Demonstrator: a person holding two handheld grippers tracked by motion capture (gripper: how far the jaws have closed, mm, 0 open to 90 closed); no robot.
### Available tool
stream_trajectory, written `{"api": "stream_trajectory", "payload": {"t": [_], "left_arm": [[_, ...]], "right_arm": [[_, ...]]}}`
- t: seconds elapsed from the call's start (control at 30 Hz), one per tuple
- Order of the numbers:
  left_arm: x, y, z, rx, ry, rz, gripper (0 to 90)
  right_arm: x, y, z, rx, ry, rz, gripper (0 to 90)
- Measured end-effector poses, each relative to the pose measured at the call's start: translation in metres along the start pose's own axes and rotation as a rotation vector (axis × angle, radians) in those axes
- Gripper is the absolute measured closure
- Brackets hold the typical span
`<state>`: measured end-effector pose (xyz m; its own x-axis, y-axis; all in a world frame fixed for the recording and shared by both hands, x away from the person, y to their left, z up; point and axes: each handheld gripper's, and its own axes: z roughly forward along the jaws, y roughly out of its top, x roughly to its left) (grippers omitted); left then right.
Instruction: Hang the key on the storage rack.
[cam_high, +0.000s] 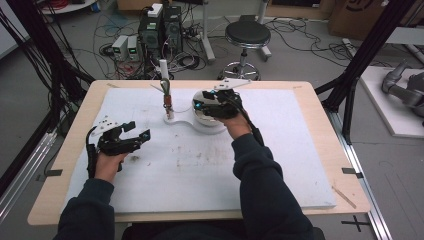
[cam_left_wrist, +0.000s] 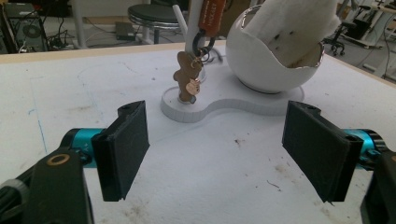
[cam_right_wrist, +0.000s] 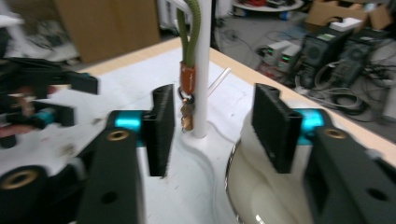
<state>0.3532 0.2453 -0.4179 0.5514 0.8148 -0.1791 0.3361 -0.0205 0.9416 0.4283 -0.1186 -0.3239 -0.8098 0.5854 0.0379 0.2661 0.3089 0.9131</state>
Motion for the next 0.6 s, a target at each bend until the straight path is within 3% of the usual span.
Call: {"api": "stream_trajectory", "payload": {"t": [0.07,0.13,0.23,0.6], "left_arm": [[0.000,0.000,0.000,0.001,0.003,0.004,22.7],[0.000,0.000,0.000,-0.002,0.002,0.007,22.7],[-0.001,0.000,0.000,-0.006,-0.007,0.009,22.7],[-0.006,0.003,0.001,-0.040,-0.041,-0.002,20.7]], "right_arm": [[-0.008,-0.010,-0.011,0.003,0.032,0.012,37.7],[-0.016,-0.020,-0.022,0.030,0.033,0.030,33.7],[-0.023,-0.038,-0.042,0.028,0.019,0.040,29.9],[-0.032,-0.109,-0.119,0.031,-0.172,0.040,22.8]]}}
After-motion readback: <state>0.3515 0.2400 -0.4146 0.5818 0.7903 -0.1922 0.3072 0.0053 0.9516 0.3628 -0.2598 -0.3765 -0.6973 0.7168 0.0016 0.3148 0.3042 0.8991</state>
